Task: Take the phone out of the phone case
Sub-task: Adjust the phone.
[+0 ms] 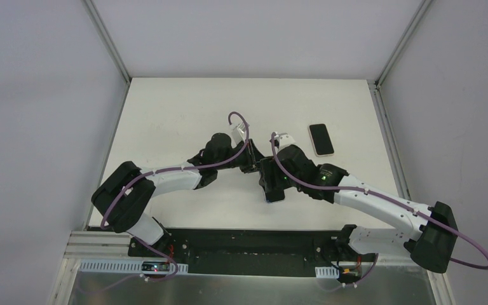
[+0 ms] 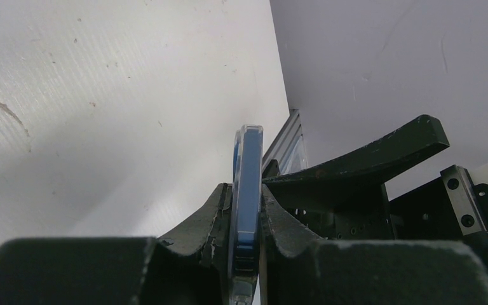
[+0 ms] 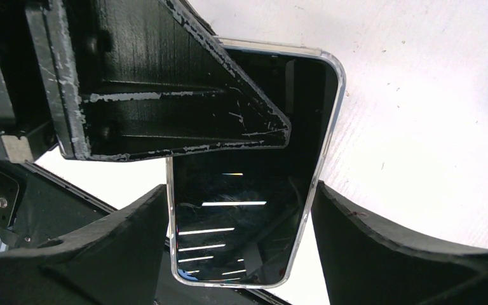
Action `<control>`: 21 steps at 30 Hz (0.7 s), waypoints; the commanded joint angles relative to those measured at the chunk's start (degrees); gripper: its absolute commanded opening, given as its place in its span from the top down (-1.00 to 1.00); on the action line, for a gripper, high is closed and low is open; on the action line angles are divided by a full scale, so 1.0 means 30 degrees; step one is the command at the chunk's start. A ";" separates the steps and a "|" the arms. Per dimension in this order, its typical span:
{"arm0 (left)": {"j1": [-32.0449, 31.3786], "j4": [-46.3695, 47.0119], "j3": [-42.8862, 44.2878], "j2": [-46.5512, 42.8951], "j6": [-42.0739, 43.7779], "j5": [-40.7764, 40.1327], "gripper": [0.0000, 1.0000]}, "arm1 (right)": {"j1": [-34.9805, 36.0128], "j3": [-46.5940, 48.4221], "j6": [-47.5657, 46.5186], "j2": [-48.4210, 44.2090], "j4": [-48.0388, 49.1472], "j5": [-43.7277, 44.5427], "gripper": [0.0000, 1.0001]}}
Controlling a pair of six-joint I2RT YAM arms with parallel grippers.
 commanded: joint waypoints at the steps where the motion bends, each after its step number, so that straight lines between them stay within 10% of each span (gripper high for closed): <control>1: -0.0179 0.1319 0.0354 -0.0271 -0.0313 0.0333 1.00 | 0.0099 0.0658 0.0015 -0.0598 0.0597 -0.0094 0.97; 9: 0.0148 0.1382 0.0071 -0.1096 -0.0565 -0.0334 1.00 | 0.0096 0.1413 0.0404 -0.0418 -0.0206 -0.0437 -0.98; 21: 0.3600 0.1352 -0.1224 -0.4366 -0.1613 -0.1219 1.00 | 0.0094 0.1237 0.1656 -0.2917 -0.0322 0.0415 -0.99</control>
